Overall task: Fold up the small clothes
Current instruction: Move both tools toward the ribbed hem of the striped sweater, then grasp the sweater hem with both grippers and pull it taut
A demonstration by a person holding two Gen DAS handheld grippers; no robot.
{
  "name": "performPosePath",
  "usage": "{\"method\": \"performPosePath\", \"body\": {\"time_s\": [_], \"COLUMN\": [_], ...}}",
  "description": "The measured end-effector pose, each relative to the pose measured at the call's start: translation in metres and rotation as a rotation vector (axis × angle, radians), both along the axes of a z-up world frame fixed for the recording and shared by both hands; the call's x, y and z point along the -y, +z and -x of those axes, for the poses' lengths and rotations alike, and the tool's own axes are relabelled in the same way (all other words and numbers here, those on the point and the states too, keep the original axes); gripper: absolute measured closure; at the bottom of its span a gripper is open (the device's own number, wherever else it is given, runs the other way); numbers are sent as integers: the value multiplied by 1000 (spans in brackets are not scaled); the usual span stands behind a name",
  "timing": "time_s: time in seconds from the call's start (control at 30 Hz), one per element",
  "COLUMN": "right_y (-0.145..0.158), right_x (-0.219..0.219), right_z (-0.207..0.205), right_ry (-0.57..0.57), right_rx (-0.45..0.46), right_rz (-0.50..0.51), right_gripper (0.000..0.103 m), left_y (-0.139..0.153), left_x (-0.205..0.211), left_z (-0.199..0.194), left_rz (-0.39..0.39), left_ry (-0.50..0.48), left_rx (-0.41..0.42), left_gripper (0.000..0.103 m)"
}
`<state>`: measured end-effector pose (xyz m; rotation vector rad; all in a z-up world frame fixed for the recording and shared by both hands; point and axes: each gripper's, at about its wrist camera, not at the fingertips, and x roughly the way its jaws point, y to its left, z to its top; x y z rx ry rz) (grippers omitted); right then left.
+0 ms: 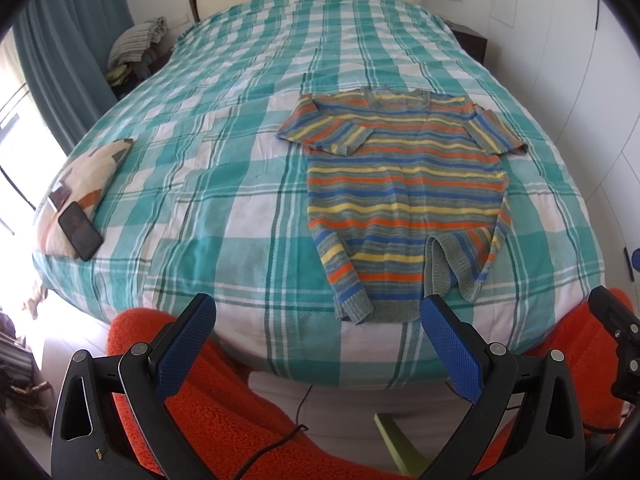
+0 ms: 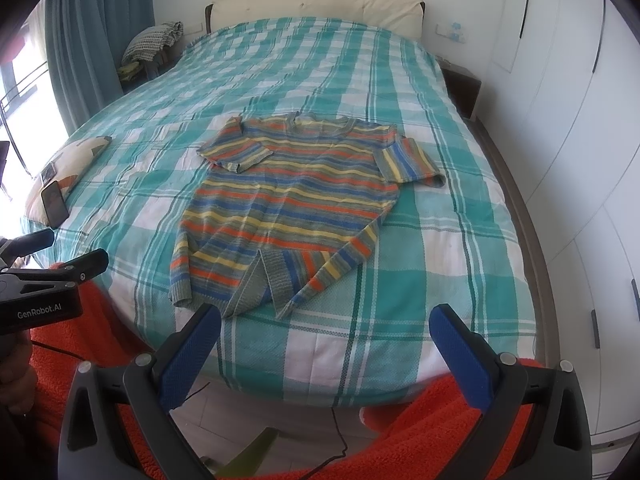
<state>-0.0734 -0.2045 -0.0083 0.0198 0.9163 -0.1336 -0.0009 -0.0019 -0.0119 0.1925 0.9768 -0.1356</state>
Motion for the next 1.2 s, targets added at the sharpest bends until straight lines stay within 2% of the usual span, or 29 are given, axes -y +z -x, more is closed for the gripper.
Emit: {"method": "performPosePath", "body": {"time_s": [0.37, 0.87, 0.93, 1.0, 1.13, 1.2], "right_y": [-1, -4, -5, -4, -11, -25], "right_x": [0, -5, -5, 3, 55, 76], "right_z": [0, 1, 1, -1, -9, -14], "right_ry": [0, 4, 12, 23, -95, -147], "right_rx": [0, -7, -7, 10, 28, 9], "right_rz": [0, -3, -13, -39, -56, -97], "right_gripper": [0, 0, 0, 0, 0, 0], "left_y": [1, -9, -12, -21, -56, -75], "left_x": [2, -4, -16, -42, -79, -74], "left_z": [0, 0, -8, -24, -58, -68], "left_rz": [25, 16, 45, 94, 225, 279], "left_ry": [-3, -17, -31, 16, 117, 98], "left_rx": [-12, -23, -29, -51, -184, -232], "left_gripper": [0, 0, 0, 0, 1, 1]}}
